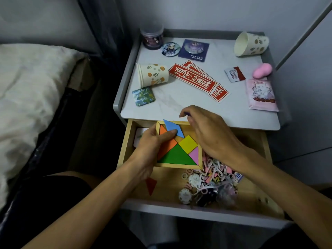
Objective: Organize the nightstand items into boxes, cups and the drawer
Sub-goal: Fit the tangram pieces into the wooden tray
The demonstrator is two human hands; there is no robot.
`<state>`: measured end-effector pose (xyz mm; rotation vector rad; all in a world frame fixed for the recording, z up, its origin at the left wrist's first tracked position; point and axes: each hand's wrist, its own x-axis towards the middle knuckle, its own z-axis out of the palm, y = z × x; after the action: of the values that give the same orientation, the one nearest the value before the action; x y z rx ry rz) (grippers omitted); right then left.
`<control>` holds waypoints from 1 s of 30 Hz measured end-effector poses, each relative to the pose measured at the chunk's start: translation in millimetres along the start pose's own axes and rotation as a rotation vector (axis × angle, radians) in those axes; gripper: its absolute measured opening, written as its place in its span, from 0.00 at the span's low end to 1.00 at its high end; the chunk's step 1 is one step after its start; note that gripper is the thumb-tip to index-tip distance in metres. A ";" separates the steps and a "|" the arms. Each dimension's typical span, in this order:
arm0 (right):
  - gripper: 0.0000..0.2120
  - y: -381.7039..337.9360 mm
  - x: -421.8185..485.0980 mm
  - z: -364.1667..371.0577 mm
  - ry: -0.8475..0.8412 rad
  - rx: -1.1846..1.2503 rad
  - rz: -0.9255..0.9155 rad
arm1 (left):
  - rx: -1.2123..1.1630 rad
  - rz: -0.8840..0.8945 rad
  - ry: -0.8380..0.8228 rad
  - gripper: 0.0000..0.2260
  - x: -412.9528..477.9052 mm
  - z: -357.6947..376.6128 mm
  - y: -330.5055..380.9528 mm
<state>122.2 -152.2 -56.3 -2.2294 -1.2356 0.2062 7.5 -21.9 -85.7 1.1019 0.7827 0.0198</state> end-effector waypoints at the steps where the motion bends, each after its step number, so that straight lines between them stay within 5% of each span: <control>1: 0.10 -0.7 -0.7 2.1 -0.032 -0.052 -0.027 | 0.005 0.004 0.001 0.13 -0.2 -0.2 -0.2; 10: 0.19 -4.1 -1.5 6.2 -0.104 -0.242 -0.154 | 0.025 0.056 0.003 0.13 -1.5 -0.8 -1.7; 23: 0.11 -0.2 -2.6 7.2 -0.014 -0.261 -0.253 | -0.011 0.064 -0.004 0.12 -2.0 2.2 0.8; 30: 0.19 -3.1 -3.3 4.6 -0.039 -0.175 -0.194 | -0.012 0.041 0.049 0.10 -0.9 -0.4 4.1</control>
<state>116.3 -151.7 -58.9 -2.2404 -1.5333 0.0687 8.1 -19.9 -82.0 1.1096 0.8028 0.0869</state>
